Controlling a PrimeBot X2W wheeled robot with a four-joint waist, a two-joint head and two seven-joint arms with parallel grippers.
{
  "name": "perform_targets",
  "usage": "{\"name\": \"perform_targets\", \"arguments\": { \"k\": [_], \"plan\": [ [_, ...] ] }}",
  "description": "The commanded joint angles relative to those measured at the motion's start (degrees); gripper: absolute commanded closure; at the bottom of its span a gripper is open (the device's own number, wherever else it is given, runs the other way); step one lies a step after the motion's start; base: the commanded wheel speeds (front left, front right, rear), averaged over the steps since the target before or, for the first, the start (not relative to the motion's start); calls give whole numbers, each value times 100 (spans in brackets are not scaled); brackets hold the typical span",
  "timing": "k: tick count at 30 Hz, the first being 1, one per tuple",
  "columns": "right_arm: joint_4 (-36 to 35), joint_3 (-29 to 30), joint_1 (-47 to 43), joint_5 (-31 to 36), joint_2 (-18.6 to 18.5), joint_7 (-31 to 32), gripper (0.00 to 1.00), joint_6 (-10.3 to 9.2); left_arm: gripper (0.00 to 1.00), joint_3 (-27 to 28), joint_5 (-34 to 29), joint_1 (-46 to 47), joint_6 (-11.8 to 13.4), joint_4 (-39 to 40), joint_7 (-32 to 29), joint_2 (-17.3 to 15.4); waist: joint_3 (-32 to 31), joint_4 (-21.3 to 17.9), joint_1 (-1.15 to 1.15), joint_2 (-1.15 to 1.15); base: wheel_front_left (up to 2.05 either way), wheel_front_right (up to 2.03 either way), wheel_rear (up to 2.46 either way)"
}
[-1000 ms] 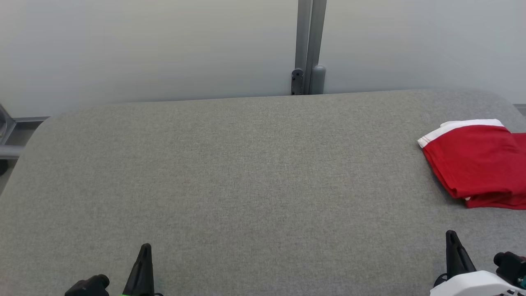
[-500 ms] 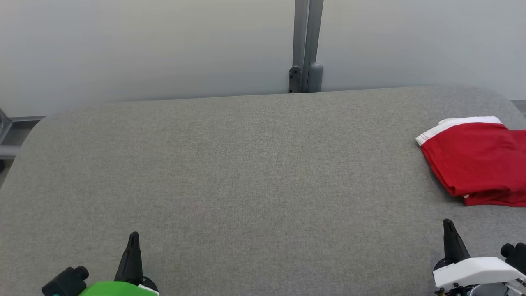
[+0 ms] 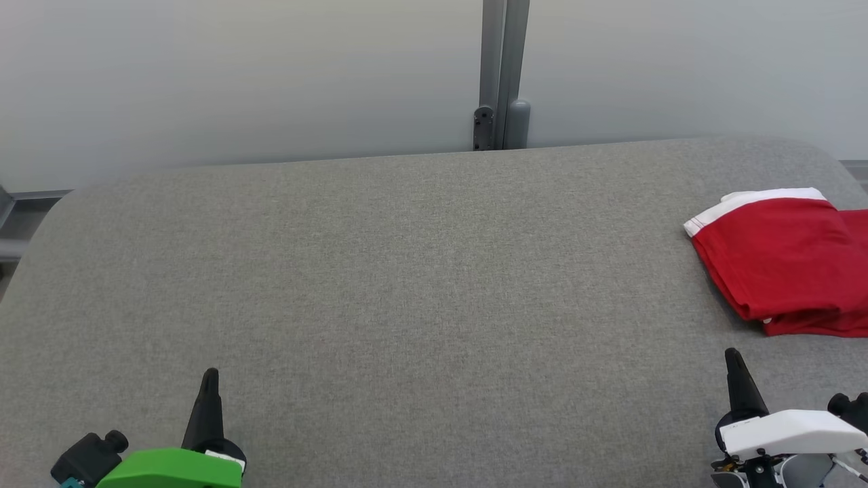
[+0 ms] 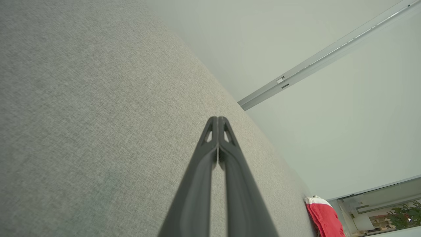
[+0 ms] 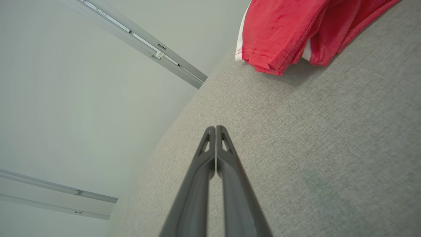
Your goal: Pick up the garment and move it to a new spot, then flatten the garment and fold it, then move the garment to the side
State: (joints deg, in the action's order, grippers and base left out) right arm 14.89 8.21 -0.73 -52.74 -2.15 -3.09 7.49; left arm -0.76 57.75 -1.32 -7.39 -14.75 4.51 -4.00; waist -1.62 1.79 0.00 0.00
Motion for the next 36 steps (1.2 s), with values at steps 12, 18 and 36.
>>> {"name": "perform_targets", "arguments": {
  "k": [12, 18, 36],
  "plan": [
    [-81, -41, 270, -920, -56, 220, 100, 3, 100, 145, 849, 292, -9, 81, -222, -41, 30, -29, 0, 0, 0, 0, 0],
    [-84, -56, 319, -1285, -61, 313, 100, 3, 100, 195, 1178, 351, -9, 83, -309, -39, 44, -44, 0, 0, 0, 0, 0],
    [-92, -97, 481, -2276, -71, 559, 100, 2, 100, 345, 2064, 517, -12, 83, -562, -24, 87, -86, 0, 0, 0, 0, 0]
  ]
}}
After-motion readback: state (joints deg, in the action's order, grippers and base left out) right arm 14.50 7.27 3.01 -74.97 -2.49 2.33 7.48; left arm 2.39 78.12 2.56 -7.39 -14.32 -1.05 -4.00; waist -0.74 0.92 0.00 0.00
